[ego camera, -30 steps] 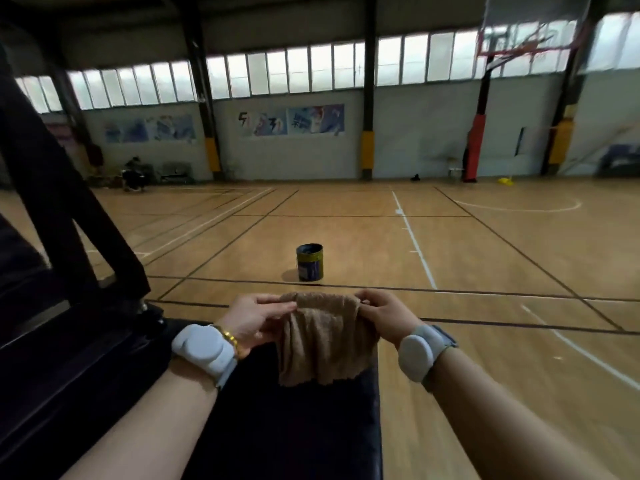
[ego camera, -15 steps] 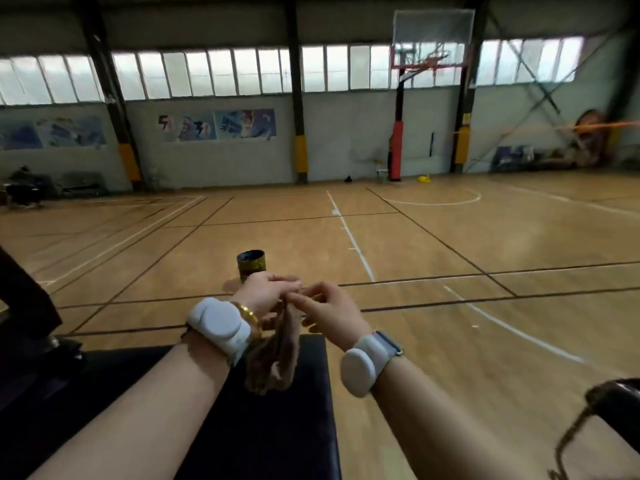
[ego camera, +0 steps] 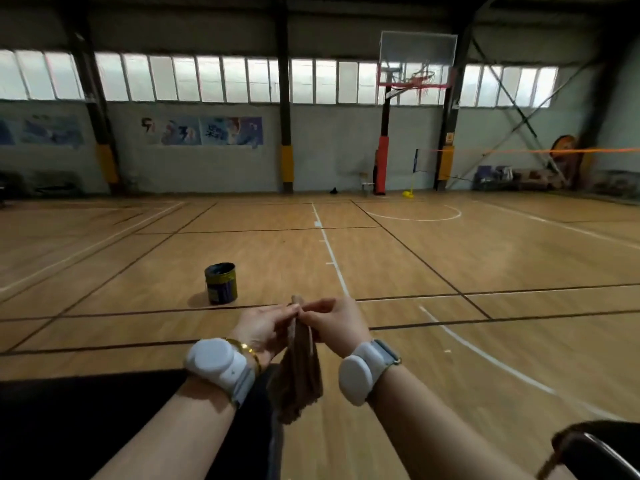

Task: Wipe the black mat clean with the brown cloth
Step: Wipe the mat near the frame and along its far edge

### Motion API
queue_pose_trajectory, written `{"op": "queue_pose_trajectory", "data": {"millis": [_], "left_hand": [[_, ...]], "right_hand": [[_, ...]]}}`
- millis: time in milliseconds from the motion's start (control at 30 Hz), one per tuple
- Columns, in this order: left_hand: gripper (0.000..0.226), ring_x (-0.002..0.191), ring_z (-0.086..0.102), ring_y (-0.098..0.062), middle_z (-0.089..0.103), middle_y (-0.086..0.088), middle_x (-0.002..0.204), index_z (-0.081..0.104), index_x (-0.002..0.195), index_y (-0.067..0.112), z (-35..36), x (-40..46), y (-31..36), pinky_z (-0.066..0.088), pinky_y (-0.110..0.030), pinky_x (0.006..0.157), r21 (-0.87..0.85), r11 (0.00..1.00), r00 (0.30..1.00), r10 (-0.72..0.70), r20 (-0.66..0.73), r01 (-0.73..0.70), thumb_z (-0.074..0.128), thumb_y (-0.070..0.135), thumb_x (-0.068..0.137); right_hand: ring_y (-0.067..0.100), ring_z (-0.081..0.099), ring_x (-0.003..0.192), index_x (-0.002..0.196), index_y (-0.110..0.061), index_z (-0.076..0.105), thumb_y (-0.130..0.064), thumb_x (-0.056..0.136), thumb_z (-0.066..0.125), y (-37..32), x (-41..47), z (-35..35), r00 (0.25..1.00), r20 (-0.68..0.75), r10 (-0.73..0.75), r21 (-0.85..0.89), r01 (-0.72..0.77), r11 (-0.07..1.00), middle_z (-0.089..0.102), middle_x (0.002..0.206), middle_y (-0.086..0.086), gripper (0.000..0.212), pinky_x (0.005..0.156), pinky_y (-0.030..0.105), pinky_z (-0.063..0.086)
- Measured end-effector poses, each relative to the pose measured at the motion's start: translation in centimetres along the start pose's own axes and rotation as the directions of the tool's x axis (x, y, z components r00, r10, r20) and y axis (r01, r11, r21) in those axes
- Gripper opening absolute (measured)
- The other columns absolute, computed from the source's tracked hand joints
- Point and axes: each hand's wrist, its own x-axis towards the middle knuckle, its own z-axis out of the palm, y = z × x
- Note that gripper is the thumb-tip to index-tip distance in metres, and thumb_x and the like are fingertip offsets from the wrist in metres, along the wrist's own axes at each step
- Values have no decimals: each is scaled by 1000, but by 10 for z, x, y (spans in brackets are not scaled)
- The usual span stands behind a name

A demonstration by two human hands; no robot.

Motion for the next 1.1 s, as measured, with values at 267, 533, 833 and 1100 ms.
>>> {"op": "queue_pose_trajectory", "data": {"millis": [267,533,833,1100], "left_hand": [[14,89,66,-27,70,-15,91,67,99,8,93,60,-14,54,-37,78,314,940,991,123,51,-133,54,10,94],[18,80,60,-10,65,0,90,61,96,16,101,78,10,46,-17,66,871,372,947,139,290,-321,66,30,86],[16,81,59,-14,64,-4,94,64,99,12,48,131,51,45,-16,63,963,16,959,94,268,-271,68,13,83],[7,73,56,-16,60,0,80,62,84,14,-13,228,89,44,-19,60,957,96,900,378,218,-272,67,19,86]], "right_hand": [[14,53,75,92,-13,54,-26,99,45,32,55,-95,999,26,-39,-248,44,968,54,75,-3,18,64,27,39],[23,56,94,109,-12,55,-22,99,42,29,75,-157,975,196,-103,-453,184,872,60,101,8,20,82,35,45],[11,60,88,110,-18,70,-13,90,58,31,129,-170,961,269,-72,-740,254,623,66,100,-4,24,74,20,45],[8,60,73,97,-18,70,-22,87,67,21,234,-181,991,127,-42,-727,121,676,64,82,-5,11,56,13,44]]}}
